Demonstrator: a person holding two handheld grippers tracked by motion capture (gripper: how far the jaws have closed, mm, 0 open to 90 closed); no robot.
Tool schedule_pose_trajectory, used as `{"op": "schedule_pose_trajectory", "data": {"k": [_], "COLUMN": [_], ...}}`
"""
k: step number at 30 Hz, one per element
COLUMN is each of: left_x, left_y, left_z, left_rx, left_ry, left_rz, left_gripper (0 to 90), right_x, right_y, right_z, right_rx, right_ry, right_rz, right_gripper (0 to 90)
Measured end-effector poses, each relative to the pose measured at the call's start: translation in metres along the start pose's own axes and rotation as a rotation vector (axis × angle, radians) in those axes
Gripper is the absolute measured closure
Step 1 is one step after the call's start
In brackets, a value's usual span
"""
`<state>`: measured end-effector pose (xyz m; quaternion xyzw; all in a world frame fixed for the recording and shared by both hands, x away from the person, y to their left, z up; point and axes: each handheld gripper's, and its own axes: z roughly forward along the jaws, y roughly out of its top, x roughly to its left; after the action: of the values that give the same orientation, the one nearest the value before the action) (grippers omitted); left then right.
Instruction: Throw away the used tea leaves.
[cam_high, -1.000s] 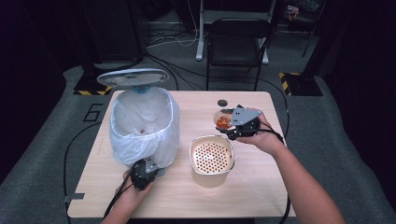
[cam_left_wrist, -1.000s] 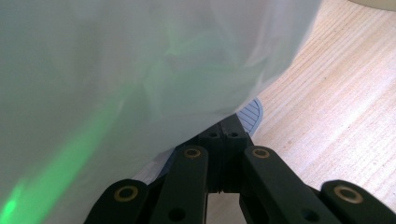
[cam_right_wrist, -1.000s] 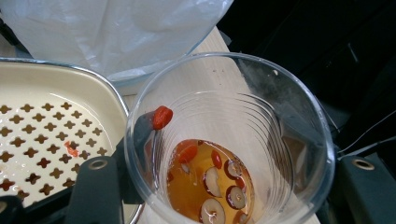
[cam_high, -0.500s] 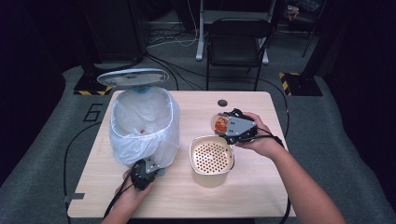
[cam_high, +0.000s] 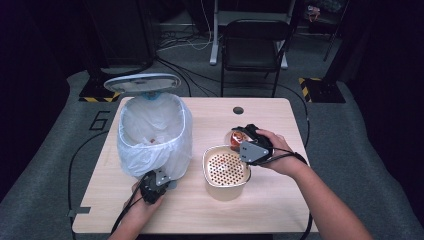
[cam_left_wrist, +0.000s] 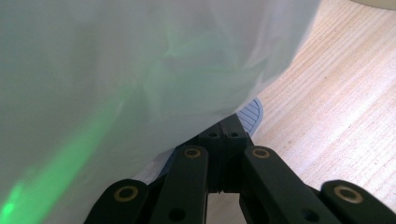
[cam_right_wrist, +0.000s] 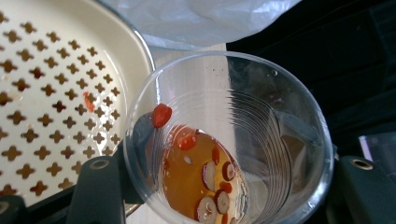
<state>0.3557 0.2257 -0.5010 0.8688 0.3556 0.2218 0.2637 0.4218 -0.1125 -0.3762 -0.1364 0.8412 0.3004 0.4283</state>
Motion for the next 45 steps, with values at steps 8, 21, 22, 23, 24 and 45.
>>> {"op": "schedule_pose_trajectory", "data": {"k": [8,21,22,23,24,45], "left_x": [-0.001,0.000,-0.001,-0.001,-0.001,-0.001], "left_y": [0.000,0.000,0.000,0.000,0.000,0.000], "left_z": [0.000,0.000,0.000,0.000,0.000,0.000], "left_rx": [-0.003,-0.005,-0.005,-0.005,-0.006,-0.008], "left_ry": [0.006,0.003,0.005,0.006,0.006,0.007], "left_rz": [0.003,0.002,0.001,0.006,0.002,-0.003], "left_gripper": [90.0,90.0,90.0,90.0,90.0,90.0], "right_x": [0.017,0.040,0.041,0.041,0.041,0.056], "right_y": [0.014,0.030,0.031,0.030,0.029,0.023], "right_z": [-0.001,0.008,0.008,0.009,0.010,0.013], "right_rx": [0.063,0.165,0.171,0.176,0.188,0.350], "right_ry": [-0.040,-0.078,-0.090,-0.084,-0.086,-0.178], "right_rz": [-0.233,-0.499,-0.522,-0.521,-0.533,-0.928], "right_gripper": [36.8,37.1,37.1,37.2,37.2,37.4]}}
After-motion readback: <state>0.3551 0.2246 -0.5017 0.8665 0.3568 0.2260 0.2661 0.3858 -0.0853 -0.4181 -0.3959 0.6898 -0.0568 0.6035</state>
